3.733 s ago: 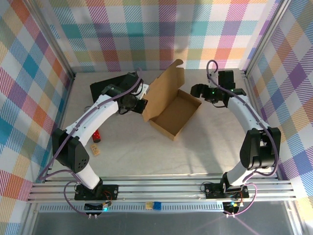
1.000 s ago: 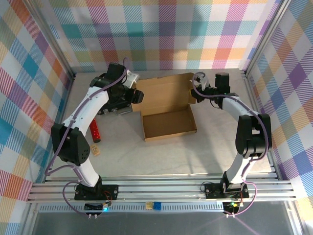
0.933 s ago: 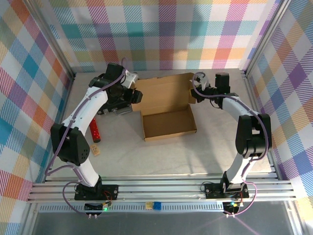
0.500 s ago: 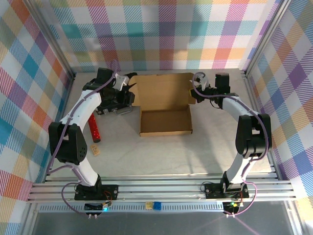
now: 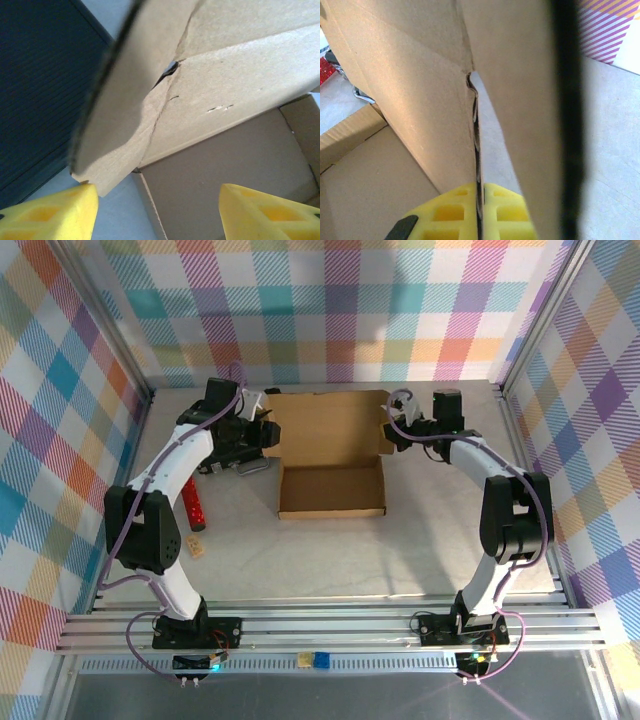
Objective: Fold the paper box
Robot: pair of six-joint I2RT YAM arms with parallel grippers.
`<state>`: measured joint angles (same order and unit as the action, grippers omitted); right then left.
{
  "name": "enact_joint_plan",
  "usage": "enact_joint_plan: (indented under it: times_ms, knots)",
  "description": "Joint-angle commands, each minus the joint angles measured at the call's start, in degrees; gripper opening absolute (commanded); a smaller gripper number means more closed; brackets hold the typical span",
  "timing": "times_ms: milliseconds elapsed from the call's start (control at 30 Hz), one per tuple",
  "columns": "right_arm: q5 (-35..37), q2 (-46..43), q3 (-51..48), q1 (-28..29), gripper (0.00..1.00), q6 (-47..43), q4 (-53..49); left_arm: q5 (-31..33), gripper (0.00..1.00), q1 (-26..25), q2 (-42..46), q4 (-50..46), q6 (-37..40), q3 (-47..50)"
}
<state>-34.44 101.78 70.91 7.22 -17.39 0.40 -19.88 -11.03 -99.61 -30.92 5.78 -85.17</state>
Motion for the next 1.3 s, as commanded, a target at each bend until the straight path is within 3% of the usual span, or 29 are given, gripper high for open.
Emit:
enact_joint_plan:
  times_ms: [0,167,367,467,567,933,1033,1133,1267]
  knots:
    - [-0.7,-1.1,-0.8,0.2,0.00,-0.4,0.8,2.1,0.64,-0.1,-0.7,-0.3,1.8,-1.3]
    - [-1.2,-1.0,-0.5,0.2,0.00,-0.4,0.3,3.5,0.61,-0.1,-2.3,0.1,2.1,-1.3]
    - [-1.6,-0.7,-0.3,0.2,0.00,-1.4,-1.5,6.8,0.73,0.8,2.5,1.7,4.1,0.5]
    - [-2.0,-0.4,-0.2,0.2,0.00,-1.8,-2.2,-2.3,0.75,3.7,4.1,3.2,4.5,2.8]
    - [-2.5,0.2,0.3,0.2,0.00,-1.5,-2.6,-10.1,0.69,4.9,1.0,-1.0,7.3,1.1]
    - [-2.4,0.9,1.4,0.4,0.00,-0.9,-2.9,-9.6,0.64,3.5,-4.8,3.1,2.8,-1.4]
    - [-1.9,0.9,1.4,0.5,0.00,-0.6,-2.8,-7.0,0.56,2.2,-6.1,1.7,2.7,-3.3]
    - [-1.0,0.8,1.6,0.9,0.00,0.0,-2.8,-5.0,0.36,0.8,-6.7,1.3,0.9,-3.8]
    - [1.0,0.1,1.4,2.1,0.00,0.6,-2.3,-1.1,0.23,-1.4,-5.2,4.0,-2.3,-1.5]
